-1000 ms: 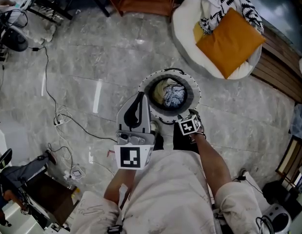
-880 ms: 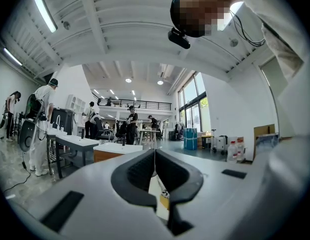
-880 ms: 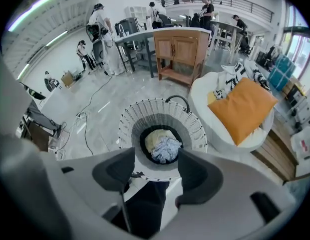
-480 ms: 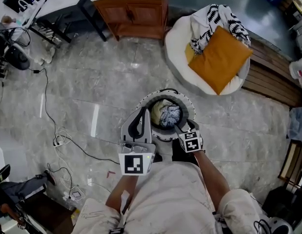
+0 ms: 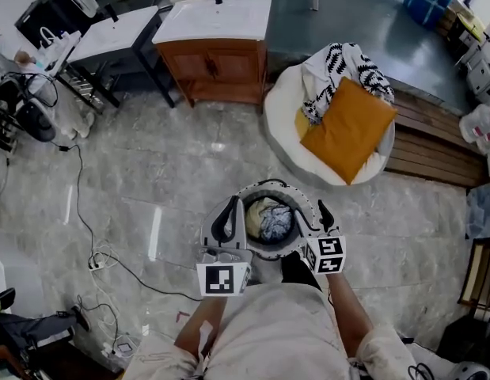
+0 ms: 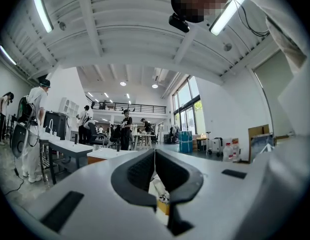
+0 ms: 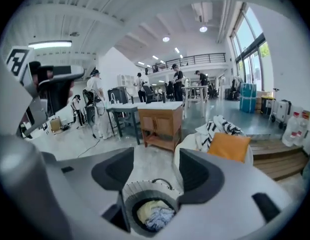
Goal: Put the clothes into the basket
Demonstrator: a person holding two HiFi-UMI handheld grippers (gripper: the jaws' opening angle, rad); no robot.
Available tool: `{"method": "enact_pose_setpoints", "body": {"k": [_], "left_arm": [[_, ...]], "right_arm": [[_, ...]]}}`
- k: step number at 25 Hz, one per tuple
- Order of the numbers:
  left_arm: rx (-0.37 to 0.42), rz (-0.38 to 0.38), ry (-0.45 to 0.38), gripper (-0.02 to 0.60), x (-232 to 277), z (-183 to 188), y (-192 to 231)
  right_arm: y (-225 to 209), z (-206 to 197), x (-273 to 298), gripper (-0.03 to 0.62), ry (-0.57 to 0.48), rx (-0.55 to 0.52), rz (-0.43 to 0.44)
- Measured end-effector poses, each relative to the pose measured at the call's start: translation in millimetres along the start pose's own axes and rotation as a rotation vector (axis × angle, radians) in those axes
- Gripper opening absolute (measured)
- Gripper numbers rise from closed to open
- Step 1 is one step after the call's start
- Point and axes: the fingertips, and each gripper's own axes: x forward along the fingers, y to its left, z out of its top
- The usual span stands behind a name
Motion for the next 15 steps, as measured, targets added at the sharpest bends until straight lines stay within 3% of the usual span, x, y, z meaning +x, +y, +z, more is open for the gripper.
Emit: {"method": "enact_pose_setpoints", "body": {"k": [10,15], "left_arm": [[-0.006,-0.008,-0.036,0.008,8,32,2],[-0.003,-0.019,-0.069,0.008,10,53,3]], "right_arm": [[-20,145,-75,0.276,-0.353,-0.057,-0.119],[-26,196,-119,0.282,-0.499,-0.080,-0.177]]}}
